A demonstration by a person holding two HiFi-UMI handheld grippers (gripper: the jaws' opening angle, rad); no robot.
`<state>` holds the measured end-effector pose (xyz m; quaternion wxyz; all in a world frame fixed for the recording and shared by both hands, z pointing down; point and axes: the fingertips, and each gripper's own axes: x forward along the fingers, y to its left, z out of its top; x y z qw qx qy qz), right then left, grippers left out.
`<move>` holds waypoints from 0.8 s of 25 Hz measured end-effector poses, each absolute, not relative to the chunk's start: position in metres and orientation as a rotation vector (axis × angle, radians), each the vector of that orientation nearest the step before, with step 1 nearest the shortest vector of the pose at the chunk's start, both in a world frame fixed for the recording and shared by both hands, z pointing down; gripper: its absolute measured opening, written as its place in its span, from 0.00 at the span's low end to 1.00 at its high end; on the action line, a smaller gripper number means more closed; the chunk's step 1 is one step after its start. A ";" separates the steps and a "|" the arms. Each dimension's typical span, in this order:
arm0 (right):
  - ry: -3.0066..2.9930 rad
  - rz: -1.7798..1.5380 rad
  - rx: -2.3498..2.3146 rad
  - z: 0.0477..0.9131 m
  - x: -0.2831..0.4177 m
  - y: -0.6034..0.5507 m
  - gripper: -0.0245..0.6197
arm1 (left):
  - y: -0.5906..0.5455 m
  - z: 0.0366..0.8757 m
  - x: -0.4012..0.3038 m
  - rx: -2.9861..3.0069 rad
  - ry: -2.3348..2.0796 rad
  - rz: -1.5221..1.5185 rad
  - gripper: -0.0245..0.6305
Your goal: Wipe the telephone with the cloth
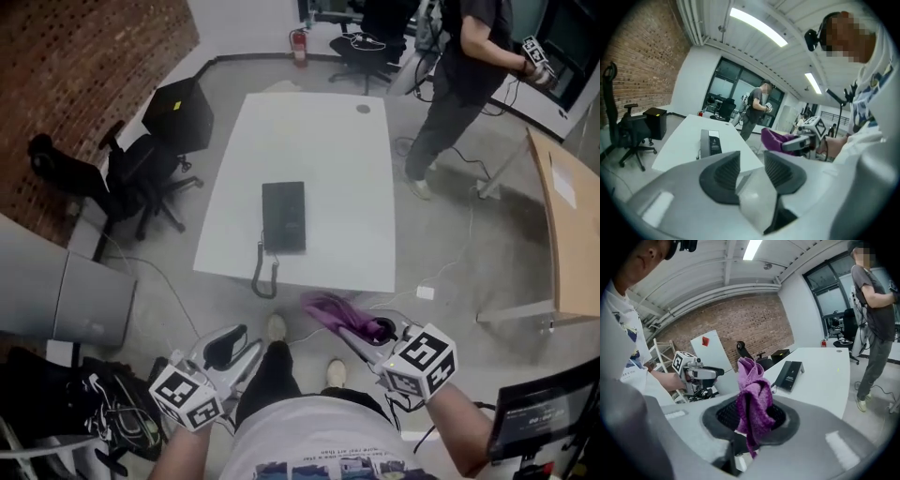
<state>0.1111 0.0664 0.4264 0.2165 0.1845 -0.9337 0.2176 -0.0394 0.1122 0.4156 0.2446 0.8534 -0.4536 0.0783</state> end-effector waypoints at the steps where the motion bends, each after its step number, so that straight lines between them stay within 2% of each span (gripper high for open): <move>1: -2.592 0.602 0.492 0.426 0.113 0.076 0.17 | 0.126 0.412 -0.034 2.319 -1.246 0.215 0.30; 12: -2.642 0.501 0.509 0.402 0.097 0.142 0.17 | 0.198 0.390 -0.005 2.410 -1.081 0.172 0.29; 20: -2.613 0.473 0.584 0.388 0.069 0.211 0.17 | 0.253 0.389 -0.032 2.445 -0.990 0.100 0.28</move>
